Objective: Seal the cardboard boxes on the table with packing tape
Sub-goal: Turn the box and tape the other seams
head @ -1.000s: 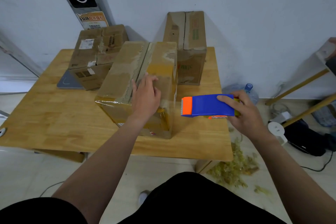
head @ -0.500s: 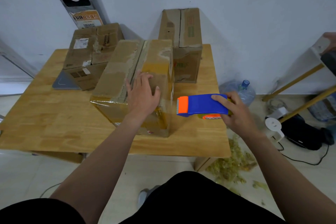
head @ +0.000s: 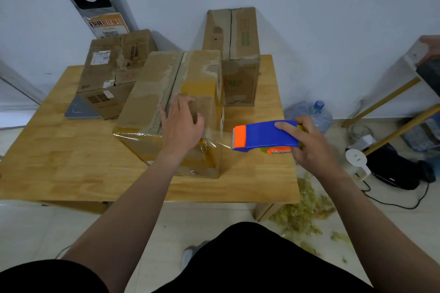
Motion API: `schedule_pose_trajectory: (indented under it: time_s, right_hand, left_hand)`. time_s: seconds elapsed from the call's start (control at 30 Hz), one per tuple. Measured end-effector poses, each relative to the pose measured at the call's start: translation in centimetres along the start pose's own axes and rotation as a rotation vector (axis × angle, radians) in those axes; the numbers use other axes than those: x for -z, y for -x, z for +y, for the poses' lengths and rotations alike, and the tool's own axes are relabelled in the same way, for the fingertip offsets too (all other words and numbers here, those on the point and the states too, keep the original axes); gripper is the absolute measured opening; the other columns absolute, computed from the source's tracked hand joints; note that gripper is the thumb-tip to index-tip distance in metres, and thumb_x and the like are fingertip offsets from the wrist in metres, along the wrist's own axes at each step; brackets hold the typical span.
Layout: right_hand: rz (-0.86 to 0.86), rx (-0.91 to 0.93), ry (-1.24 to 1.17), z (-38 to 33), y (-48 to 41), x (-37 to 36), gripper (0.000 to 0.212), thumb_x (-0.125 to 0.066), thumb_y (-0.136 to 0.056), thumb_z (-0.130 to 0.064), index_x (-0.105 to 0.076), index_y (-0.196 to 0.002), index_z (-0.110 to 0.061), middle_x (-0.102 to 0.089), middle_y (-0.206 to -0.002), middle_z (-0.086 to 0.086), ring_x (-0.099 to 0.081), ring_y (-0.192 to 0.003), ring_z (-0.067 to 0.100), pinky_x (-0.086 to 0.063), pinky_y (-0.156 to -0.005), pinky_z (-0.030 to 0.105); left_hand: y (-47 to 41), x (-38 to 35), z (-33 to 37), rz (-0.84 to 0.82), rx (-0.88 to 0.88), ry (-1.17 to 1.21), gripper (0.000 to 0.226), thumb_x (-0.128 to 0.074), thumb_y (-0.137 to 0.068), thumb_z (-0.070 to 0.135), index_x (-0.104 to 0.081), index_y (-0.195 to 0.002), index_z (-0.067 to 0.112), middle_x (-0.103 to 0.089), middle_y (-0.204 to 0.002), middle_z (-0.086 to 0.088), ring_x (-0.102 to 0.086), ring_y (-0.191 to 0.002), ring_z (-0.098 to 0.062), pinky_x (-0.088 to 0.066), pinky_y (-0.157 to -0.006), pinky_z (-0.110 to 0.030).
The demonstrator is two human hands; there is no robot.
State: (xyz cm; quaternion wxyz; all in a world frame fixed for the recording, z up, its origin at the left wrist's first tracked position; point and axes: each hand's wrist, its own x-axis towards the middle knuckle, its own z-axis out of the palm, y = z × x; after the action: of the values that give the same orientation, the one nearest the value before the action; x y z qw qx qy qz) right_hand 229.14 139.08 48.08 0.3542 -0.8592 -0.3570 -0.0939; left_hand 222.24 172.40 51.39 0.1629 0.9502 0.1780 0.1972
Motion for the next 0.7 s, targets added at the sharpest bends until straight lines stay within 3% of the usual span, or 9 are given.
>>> schedule_pose_trajectory:
  time_s: [0.1, 0.23, 0.3, 0.4, 0.53, 0.7]
  right_hand:
    - [-0.107, -0.057, 0.089, -1.7, -0.8, -0.6, 0.056, -0.061, -0.093, -0.02, -0.045, -0.141, -0.046, -0.042, -0.119, 0.002, -0.053, -0.102, 0.023, -0.056, -0.067, 0.047]
    - [-0.207, -0.135, 0.181, -5.7, -1.9, -1.8, 0.052, -0.036, -0.09, -0.047, -0.045, -0.142, -0.048, -0.038, -0.115, -0.001, -0.048, -0.105, 0.02, -0.053, -0.067, 0.039]
    - [-0.211, -0.153, 0.2, -6.7, -2.4, -1.8, 0.053, -0.04, -0.091, -0.038, -0.045, -0.143, -0.046, -0.039, -0.115, 0.001, -0.048, -0.108, 0.021, -0.05, -0.066, 0.037]
    - [-0.208, -0.144, 0.212, -7.2, -3.1, -1.3, 0.058, -0.034, -0.087, -0.041, -0.047, -0.143, -0.043, -0.039, -0.112, 0.003, -0.046, -0.106, 0.022, -0.049, -0.064, 0.037]
    - [-0.256, -0.146, 0.411, -6.7, -4.6, -2.0, 0.051, -0.048, -0.093, -0.031, -0.046, -0.142, -0.045, -0.041, -0.112, 0.006, -0.047, -0.104, 0.029, -0.05, -0.064, 0.038]
    - [-0.342, -0.317, 0.417, -2.4, -4.0, -3.3, 0.062, -0.056, -0.09, -0.008, -0.049, -0.14, -0.044, -0.046, -0.107, 0.008, -0.053, -0.104, 0.035, -0.054, -0.072, 0.044]
  left_hand:
    - [0.0, -0.1, 0.0, -0.001, -0.007, -0.014, 0.036, -0.052, -0.092, 0.027, -0.046, -0.127, 0.019, -0.05, -0.149, -0.01, -0.026, -0.154, -0.024, -0.004, -0.125, -0.06]
    - [0.0, -0.2, 0.0, 0.002, -0.001, -0.035, 0.036, -0.053, -0.093, 0.03, -0.046, -0.127, 0.021, -0.048, -0.15, -0.009, -0.028, -0.153, -0.024, -0.006, -0.125, -0.061]
    - [0.0, -0.2, 0.0, 0.006, -0.004, -0.033, 0.035, -0.052, -0.093, 0.03, -0.047, -0.127, 0.021, -0.049, -0.149, -0.009, -0.029, -0.152, -0.025, -0.007, -0.125, -0.062]
    - [0.0, -0.2, 0.5, 0.011, -0.006, -0.042, 0.035, -0.05, -0.093, 0.03, -0.047, -0.126, 0.02, -0.051, -0.146, -0.007, -0.03, -0.152, -0.025, -0.008, -0.124, -0.063]
    - [0.1, -0.1, 0.8, 0.008, -0.004, -0.047, 0.036, -0.049, -0.093, 0.031, -0.049, -0.127, 0.019, -0.053, -0.143, -0.004, -0.03, -0.152, -0.024, -0.007, -0.125, -0.062]
    - [0.0, 0.0, 0.5, -0.008, 0.015, -0.05, 0.038, -0.049, -0.094, 0.032, -0.049, -0.129, 0.019, -0.052, -0.144, -0.004, -0.03, -0.152, -0.023, -0.005, -0.126, -0.059]
